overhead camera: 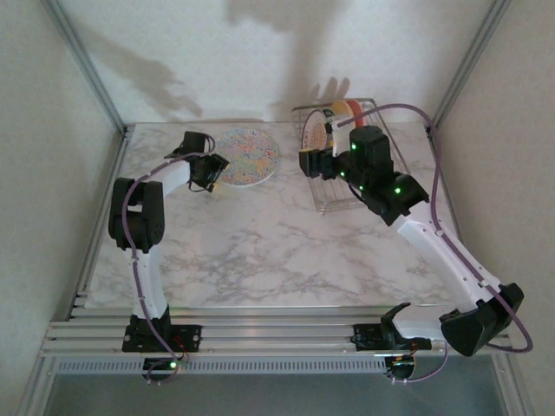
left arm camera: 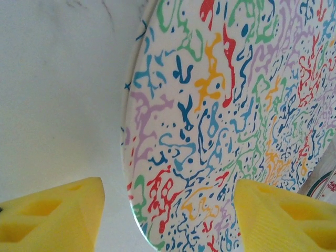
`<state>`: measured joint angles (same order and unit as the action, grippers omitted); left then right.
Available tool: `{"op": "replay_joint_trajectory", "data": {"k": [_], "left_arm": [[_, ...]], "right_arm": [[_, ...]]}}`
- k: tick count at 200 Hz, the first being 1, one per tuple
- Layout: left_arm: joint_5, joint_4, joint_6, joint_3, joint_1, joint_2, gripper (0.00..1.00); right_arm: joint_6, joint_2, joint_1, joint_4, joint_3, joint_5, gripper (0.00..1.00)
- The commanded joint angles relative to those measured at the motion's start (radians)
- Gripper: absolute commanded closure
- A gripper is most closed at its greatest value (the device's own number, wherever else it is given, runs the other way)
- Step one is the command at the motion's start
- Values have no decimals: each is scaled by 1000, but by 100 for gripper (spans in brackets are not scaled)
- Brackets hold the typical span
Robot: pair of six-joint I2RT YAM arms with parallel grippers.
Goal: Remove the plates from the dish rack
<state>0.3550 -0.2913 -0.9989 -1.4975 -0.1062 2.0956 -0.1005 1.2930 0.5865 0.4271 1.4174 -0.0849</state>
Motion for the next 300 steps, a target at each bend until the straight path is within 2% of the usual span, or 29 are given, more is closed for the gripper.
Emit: {"op": "replay_joint_trajectory", "data": {"k": [1,34,64,92,126,152,203,263,300], "left_arm": [[-48,-22,-15,30,-17,-109,30],[-48,34,-47,93,-50,-236,30],[-48,69,-41,124,-92,-356,29],[-46,101,-13,153,-138,-460,28],[-10,192,28,198,-184,-580,28],[33,264,44,247,-203,-656,28],[51,267,44,329,-210,-758,27],[54,266,42,337,-209,-791,27],[80,358,38,347,-211,-837,27]], "right_arm": [[-33,60,-29,131,103,-192,19],[-80,210,-161,280,244,-276,22],[-125,408,-283,401,434,-288,25],[-131,608,-328,483,636,-308,31],[-123,752,-353,498,755,-337,39],[-109,805,-372,463,774,-307,45],[-76,893,-387,452,845,-270,57],[-77,956,-393,446,907,-259,60],[-77,977,-404,440,925,-237,66]]}}
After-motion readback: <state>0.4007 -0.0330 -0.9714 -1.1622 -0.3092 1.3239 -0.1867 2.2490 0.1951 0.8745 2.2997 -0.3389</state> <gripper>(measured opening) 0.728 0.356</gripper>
